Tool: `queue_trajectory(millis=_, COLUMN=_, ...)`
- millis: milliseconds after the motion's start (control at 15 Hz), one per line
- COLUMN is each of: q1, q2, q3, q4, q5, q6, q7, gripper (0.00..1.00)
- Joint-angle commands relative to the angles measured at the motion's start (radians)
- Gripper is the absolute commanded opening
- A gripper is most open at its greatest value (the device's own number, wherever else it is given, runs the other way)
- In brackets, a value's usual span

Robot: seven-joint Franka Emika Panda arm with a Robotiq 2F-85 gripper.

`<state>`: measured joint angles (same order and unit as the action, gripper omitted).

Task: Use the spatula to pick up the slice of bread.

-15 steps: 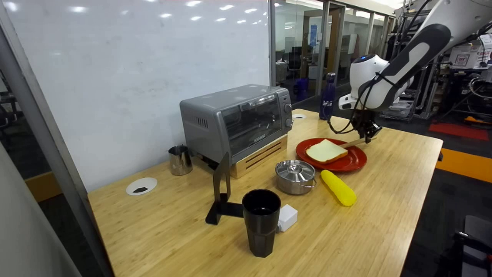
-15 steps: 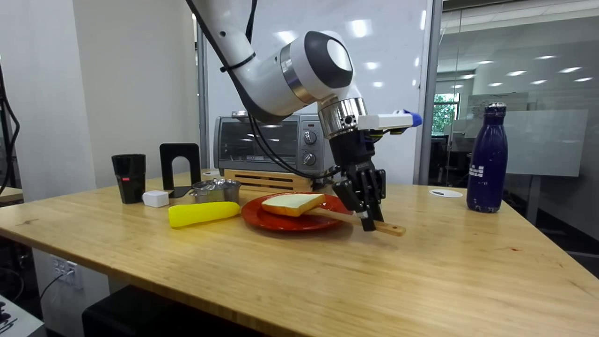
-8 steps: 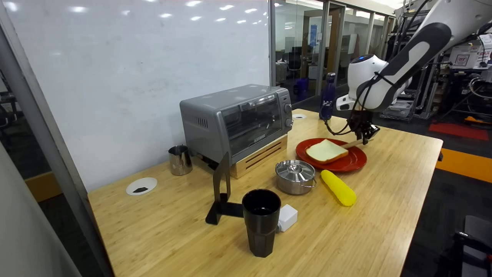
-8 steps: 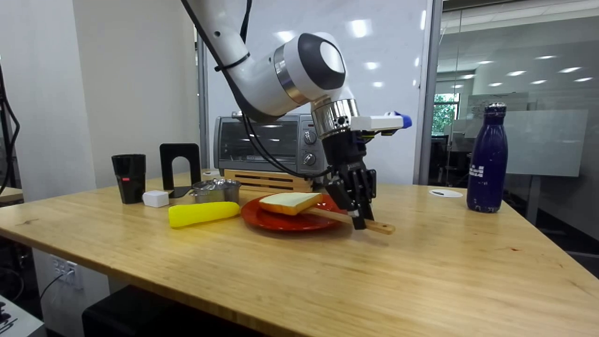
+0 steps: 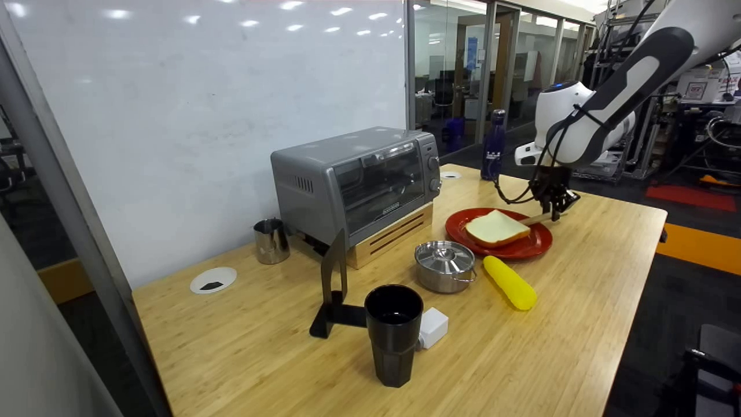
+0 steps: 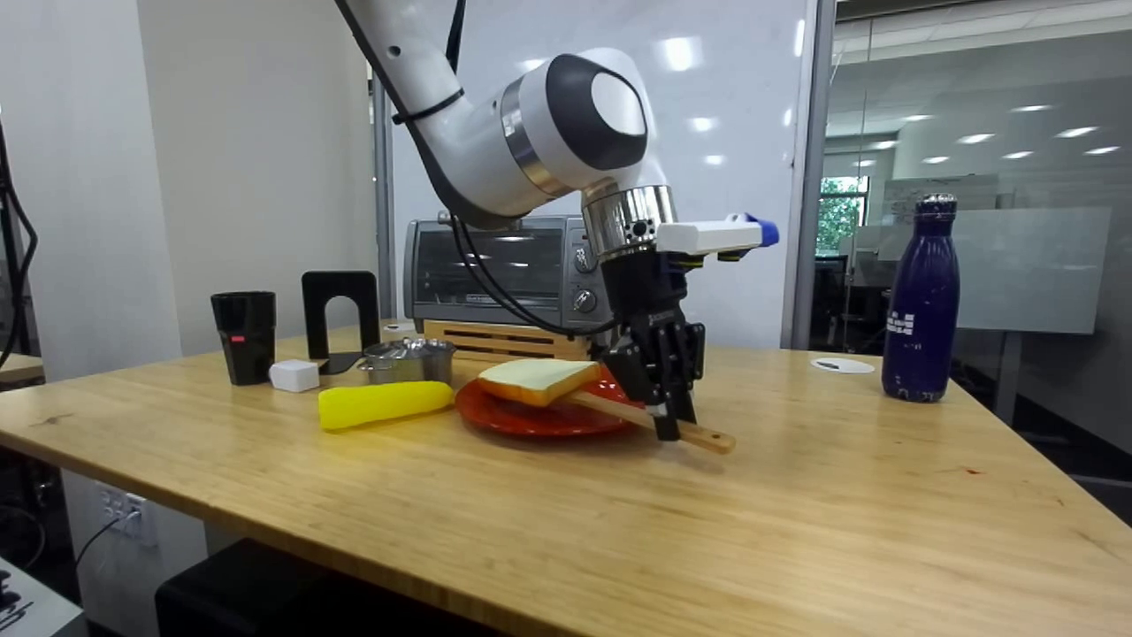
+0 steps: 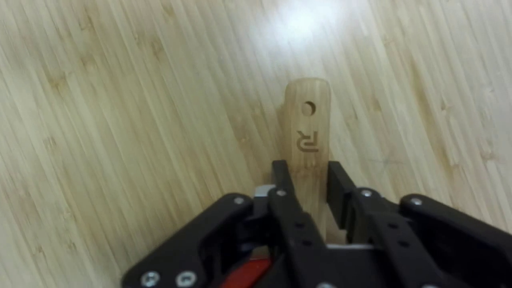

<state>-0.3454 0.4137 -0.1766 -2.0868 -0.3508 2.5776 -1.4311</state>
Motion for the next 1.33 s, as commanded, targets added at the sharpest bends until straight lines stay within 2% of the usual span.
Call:
queue_trajectory(millis=0, q1=-0.035, q2=-0.068, q3=0.010, q4=-0.089, q5=0.045, q6=0.064, q7=-0.067, gripper=0.07)
queue_trajectory(millis=467, q1=-0.063, q2=-0.156, q3=0.005, q4=-0.165, q5=0.116, q6=0.083, q7=-0.161, gripper=0.07)
queue_trajectory(millis=800, q1=-0.054, q2=-0.227, q3=-0.010, q4=-0.188, q5=0.149, q6=0.054, q7=-0.220, gripper=0.07)
queue_trajectory(millis=1000, q1=-0.045, q2=-0.261, q3=-0.016, q4=-0.187, q5=0.165, q6=0.024, q7=-0.243, gripper=0.07)
queue_trajectory(millis=1267, q1=-0.037, q2=-0.295, q3=-0.016, q4=-0.160, q5=0.222, q6=-0.081, q7=-0.308, gripper=0.07)
